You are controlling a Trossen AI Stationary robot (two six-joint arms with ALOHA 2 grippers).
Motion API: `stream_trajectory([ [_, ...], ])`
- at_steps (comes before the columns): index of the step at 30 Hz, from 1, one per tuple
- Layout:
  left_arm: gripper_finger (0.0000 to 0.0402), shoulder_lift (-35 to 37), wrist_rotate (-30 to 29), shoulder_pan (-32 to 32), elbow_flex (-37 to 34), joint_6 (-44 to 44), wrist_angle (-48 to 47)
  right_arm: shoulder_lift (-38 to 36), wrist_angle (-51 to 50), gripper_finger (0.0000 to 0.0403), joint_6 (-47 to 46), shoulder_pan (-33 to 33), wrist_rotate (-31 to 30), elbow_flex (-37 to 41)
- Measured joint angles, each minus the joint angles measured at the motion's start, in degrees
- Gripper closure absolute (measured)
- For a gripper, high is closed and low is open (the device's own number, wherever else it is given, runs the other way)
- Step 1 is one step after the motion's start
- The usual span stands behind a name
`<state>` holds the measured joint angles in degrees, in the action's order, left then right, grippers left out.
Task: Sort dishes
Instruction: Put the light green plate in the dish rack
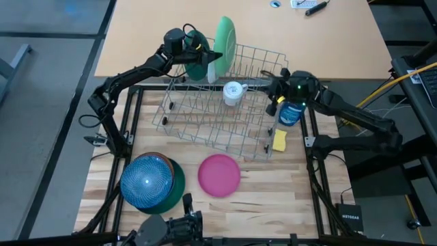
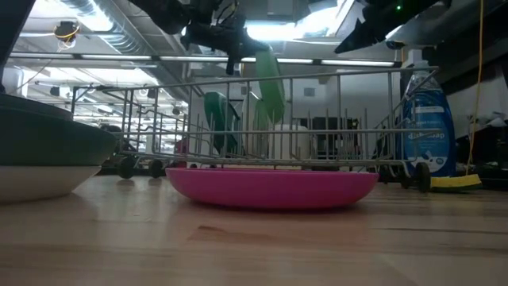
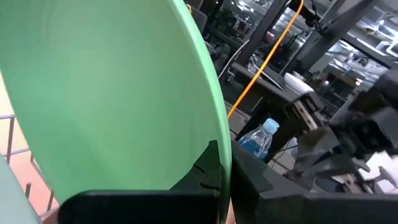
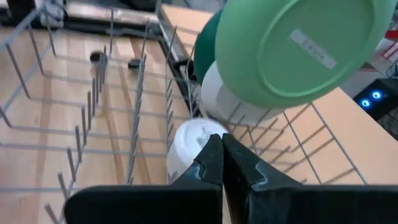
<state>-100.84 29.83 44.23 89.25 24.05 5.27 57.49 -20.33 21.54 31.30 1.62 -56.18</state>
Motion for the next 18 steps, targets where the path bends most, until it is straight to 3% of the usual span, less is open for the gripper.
stream_trajectory([
  [7,0.0401,-4.01,1.17,-0.02,0.03,2.33,2.33,2.56,2.09,0.0402,-0.02,4.89,8.32,-0.02],
  [18,0.0401,-7.79,0.28,0.13,0.06,3.58,3.0,8.53,2.26,0.0402,1.08,5.92,8.51,-0.02],
])
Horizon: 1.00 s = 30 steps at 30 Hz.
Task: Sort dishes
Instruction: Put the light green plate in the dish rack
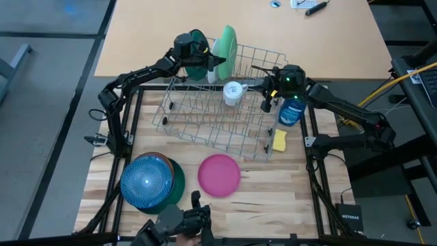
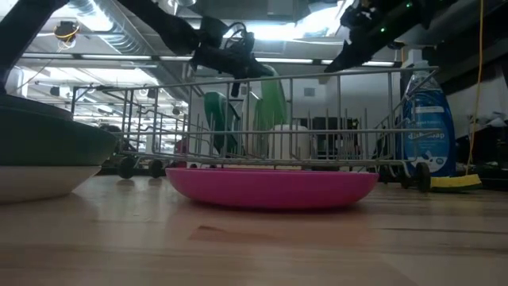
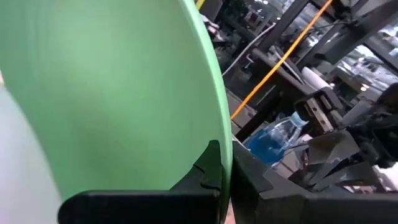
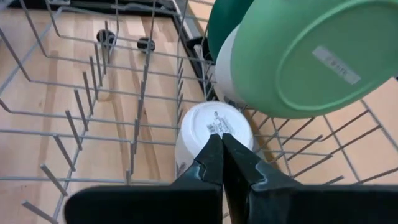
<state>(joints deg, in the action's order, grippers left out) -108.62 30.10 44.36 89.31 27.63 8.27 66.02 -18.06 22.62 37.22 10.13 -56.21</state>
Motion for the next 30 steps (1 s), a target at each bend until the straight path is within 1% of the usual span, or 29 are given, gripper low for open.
stream_trajectory([
  [3,0.04,0.14,-1.25,-0.03,0.05,-0.99,-1.21,1.26,0.04,0.0402,0.1,-0.04,0.0,0.0],
  [8,0.0388,0.14,-2.95,-0.12,0.05,0.19,-1.91,2.42,-0.02,0.0402,0.12,-0.07,0.0,0.0],
  [13,0.0376,0.07,-3.87,-0.22,0.03,-3.17,-4.32,2.49,0.11,0.0402,0.1,-0.07,0.0,0.0],
  [17,0.0363,0.01,-4.47,-0.26,0.01,-6.88,-8.21,2.49,0.0,0.0402,-0.05,-0.07,0.0,0.0],
  [21,0.034,0.01,-5.2,-0.26,-0.02,-9.09,-11.3,2.49,0.0,0.0402,-0.07,-0.07,0.01,0.0],
  [30,0.0272,-0.02,-5.42,-0.47,-0.04,-9.67,-11.21,2.49,-0.17,0.0402,-0.14,-0.07,0.02,0.0],
])
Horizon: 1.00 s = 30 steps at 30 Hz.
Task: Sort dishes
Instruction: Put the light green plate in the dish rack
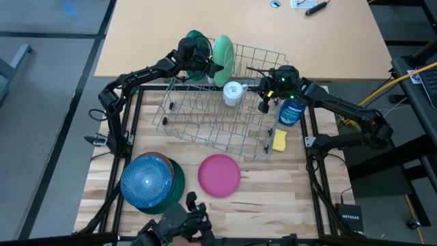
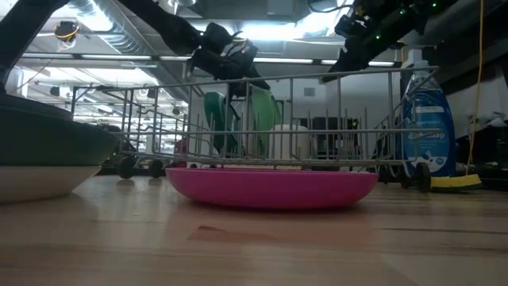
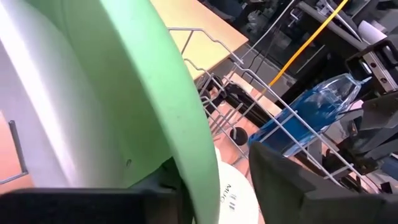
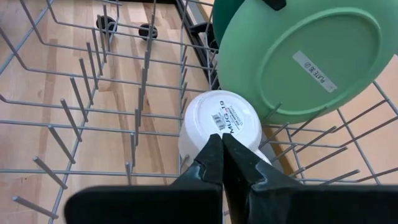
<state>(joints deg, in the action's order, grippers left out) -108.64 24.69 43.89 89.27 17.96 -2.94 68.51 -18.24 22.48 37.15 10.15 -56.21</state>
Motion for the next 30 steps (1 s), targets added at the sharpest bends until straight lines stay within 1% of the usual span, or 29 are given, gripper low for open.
stream_trajectory([
  [4,0.0259,0.31,0.09,0.45,-0.02,0.0,-0.08,0.0,-0.28,0.0402,-0.07,0.0,-0.02,0.0],
  [9,0.0259,0.42,0.85,1.77,-0.02,0.02,-0.47,0.0,-2.7,0.0402,0.03,0.0,-0.02,0.0],
  [15,0.0258,0.5,1.2,3.67,-0.02,1.31,-3.64,0.0,-4.68,0.0402,0.15,0.0,-0.08,0.0],
  [20,0.0258,0.52,1.52,4.98,-0.02,3.84,-4.15,0.0,-4.76,0.0402,0.26,0.0,-0.13,0.0],
  [24,0.0258,0.74,3.08,5.67,-0.02,3.85,-4.04,0.0,-4.76,0.0402,0.28,0.0,-0.19,0.0],
  [30,0.0258,2.34,3.69,5.84,-0.02,2.77,-4.26,0.0,-4.72,0.0402,0.31,0.0,-0.34,0.0],
])
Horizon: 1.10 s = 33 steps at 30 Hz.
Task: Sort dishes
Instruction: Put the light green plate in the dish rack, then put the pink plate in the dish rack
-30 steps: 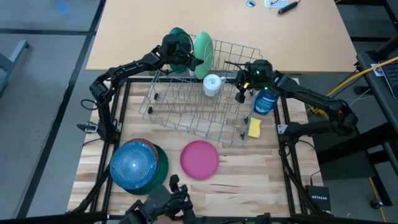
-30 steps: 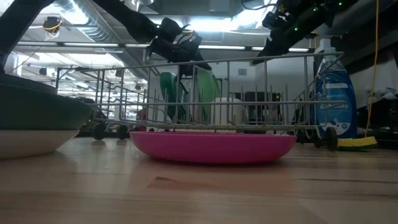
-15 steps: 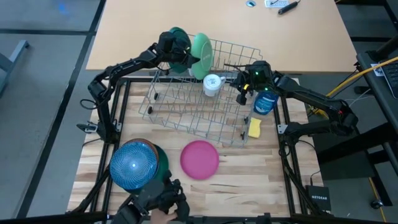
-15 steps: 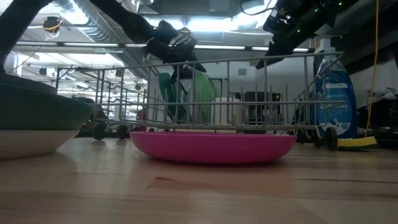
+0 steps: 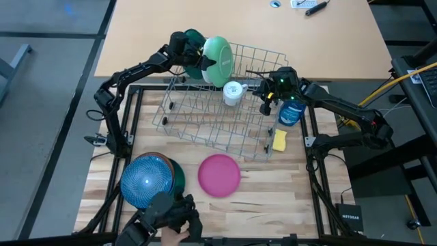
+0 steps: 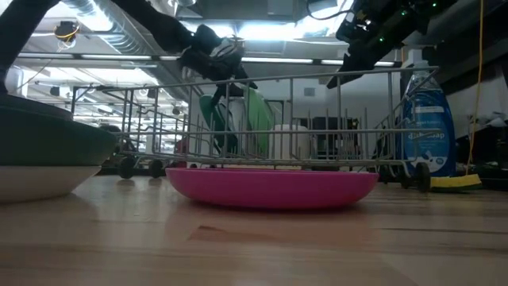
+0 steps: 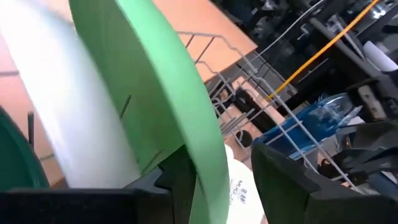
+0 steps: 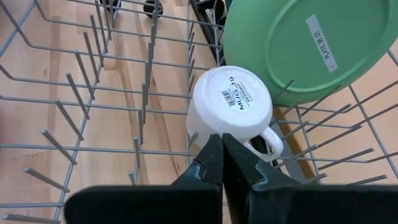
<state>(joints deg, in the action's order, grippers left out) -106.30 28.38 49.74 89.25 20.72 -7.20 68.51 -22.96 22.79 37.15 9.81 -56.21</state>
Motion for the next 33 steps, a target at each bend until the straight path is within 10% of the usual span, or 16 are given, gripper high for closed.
stream_trajectory([
  [22,0.0259,8.72,1.09,0.31,0.04,-4.39,-6.13,-0.04,-0.15,0.0402,0.0,0.0,0.85,0.0],
  [33,0.0259,14.6,4.54,-14.72,0.04,-29.29,-35.26,-2.31,-3.45,0.0402,-5.05,-2.69,8.07,0.02],
])
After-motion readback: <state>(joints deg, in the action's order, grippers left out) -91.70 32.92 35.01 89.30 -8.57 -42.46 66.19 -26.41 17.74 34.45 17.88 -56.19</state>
